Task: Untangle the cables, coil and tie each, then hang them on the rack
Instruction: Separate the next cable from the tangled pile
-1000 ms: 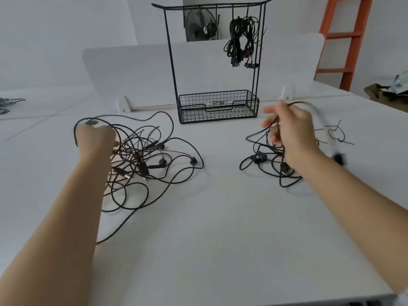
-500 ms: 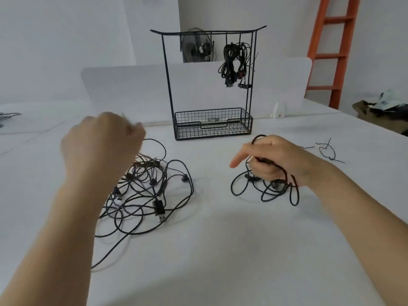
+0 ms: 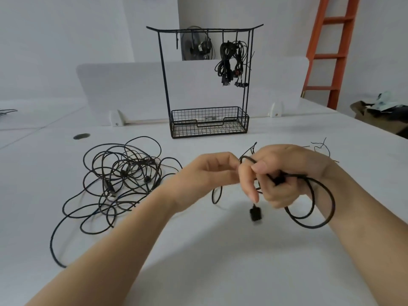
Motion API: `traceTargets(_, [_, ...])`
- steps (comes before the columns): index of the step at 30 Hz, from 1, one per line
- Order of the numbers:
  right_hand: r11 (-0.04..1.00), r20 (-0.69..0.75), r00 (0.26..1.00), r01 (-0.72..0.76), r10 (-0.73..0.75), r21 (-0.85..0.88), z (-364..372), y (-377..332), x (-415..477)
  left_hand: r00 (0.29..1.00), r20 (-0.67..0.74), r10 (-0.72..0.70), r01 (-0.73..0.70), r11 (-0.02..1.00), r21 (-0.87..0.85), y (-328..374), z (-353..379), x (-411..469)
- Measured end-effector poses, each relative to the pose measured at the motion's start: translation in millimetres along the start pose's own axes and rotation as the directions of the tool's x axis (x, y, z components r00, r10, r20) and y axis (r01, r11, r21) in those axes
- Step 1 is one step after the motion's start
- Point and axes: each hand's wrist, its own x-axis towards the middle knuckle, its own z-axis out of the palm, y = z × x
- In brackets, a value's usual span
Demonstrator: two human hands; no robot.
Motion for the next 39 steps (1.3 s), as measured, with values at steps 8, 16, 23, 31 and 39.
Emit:
traceTargets(8, [0.996, -0.117, 0.990, -0.082, 0.077, -0.040, -1.9, 5.9, 5.0, 0.695, -0.644, 0.320, -0.288, 0.944, 0.158, 11.5, 11.1, 8.9])
traceTargets(16, [0.989, -0.476, 0.879, -0.091, 0.025, -0.117, -6.2, 10.0, 14.5, 0.602, -0.788, 0.128, -0.088, 0.992, 0.094, 22.6, -22.7, -1.0])
traceTargets(23, [0.922, -0.819, 0.551, -0.216, -0.158, -0.323, -8.3, 23.3, 35.7, 0.777, -0.476, -0.412, 0.448, 0.893, -0.042, -2.4, -29.5, -3.1])
traceTargets(31, [0.892, -0.817, 0.557, -0.281, -0.149, -0.354, -6.0, 34.3, 49.8, 0.809, -0.341, -0.479, 0.231, 0.793, -0.564, -8.9, -38.9, -4.0])
traceTargets(39, [0.915, -0.817, 0.577, -0.324, -0.011, -0.241, -3.0, 39.2, 57.7, 0.738, -0.502, -0.450, -0.048, 0.708, -0.705, -13.9, -37.1, -0.1])
